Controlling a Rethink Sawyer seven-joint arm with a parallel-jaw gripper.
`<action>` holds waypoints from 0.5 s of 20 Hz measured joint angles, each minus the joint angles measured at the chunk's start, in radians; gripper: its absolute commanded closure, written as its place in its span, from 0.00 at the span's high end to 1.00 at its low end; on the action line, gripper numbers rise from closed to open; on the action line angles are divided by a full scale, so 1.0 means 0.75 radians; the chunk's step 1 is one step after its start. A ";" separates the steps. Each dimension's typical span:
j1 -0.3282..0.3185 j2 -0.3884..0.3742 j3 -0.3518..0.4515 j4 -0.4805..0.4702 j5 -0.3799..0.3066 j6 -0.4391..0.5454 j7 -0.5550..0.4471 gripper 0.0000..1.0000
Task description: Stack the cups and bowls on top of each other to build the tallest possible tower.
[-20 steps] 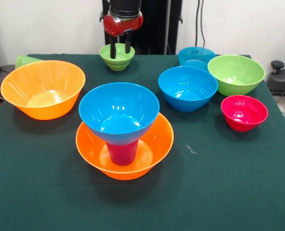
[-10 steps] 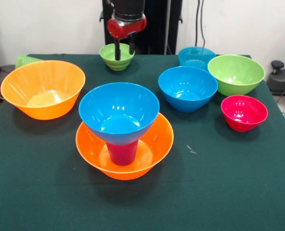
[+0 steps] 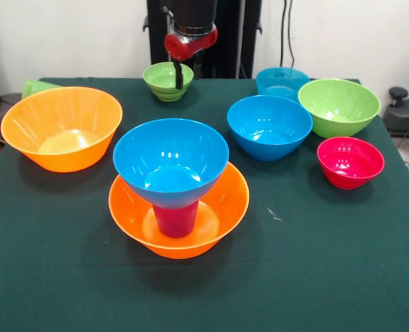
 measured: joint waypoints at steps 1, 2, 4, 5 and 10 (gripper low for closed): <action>0.001 0.005 0.000 0.000 -0.002 0.000 0.000 1.00; 0.001 0.009 0.000 0.000 -0.003 0.001 0.000 1.00; -0.001 0.014 0.000 0.000 -0.004 0.008 0.000 1.00; -0.004 0.013 0.000 0.000 -0.003 0.016 0.000 1.00; -0.055 -0.021 0.021 0.013 -0.003 0.069 0.000 1.00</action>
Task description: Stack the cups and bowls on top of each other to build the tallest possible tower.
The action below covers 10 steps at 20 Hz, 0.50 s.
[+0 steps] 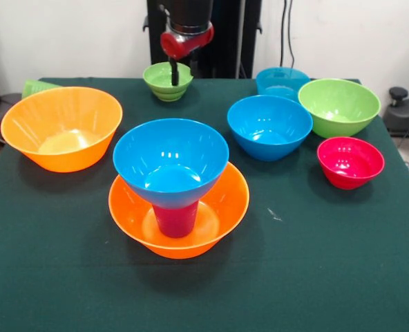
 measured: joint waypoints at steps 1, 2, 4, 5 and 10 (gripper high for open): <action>-0.013 -0.010 0.007 0.004 0.000 0.011 0.000 1.00; -0.060 -0.046 0.032 0.022 -0.001 0.054 -0.001 1.00; -0.114 -0.088 0.067 0.042 -0.001 0.110 -0.005 1.00; -0.149 -0.116 0.094 0.054 -0.001 0.150 -0.013 1.00; -0.290 -0.227 0.227 0.104 -0.002 0.320 -0.084 1.00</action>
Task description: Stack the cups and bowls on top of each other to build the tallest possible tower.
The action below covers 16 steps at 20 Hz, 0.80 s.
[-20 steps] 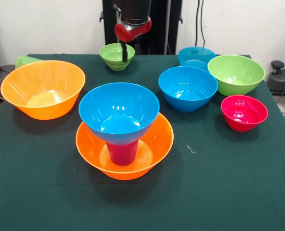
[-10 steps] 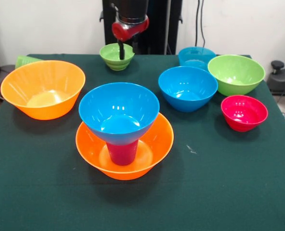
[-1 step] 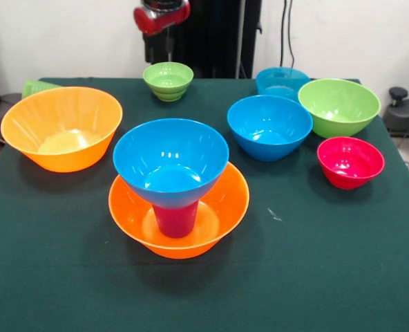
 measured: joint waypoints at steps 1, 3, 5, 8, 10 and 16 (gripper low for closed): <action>-0.012 -0.009 0.014 0.004 0.000 0.015 -0.010 1.00; -0.060 -0.039 0.084 0.017 0.000 0.068 -0.059 1.00; -0.072 -0.046 0.110 0.018 -0.001 0.080 -0.075 1.00; -0.068 -0.046 0.166 0.017 -0.016 0.086 -0.088 1.00; -0.054 -0.042 0.171 0.017 -0.024 0.086 -0.088 1.00; 0.025 -0.036 0.180 0.015 -0.048 0.068 -0.088 1.00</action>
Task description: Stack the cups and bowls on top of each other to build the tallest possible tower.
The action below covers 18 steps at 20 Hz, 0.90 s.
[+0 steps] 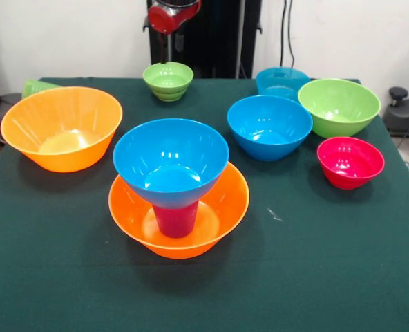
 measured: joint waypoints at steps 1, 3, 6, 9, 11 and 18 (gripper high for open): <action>0.000 0.000 0.003 0.000 0.000 0.000 0.000 1.00; -0.002 0.000 0.007 -0.001 0.000 0.000 0.000 1.00; -0.015 -0.003 0.015 -0.003 0.000 0.000 0.000 1.00; -0.038 -0.010 0.026 -0.003 0.000 0.000 0.000 1.00; -0.051 -0.011 0.029 -0.004 0.000 0.000 0.000 1.00; -0.078 -0.007 0.033 -0.011 -0.017 0.000 0.000 1.00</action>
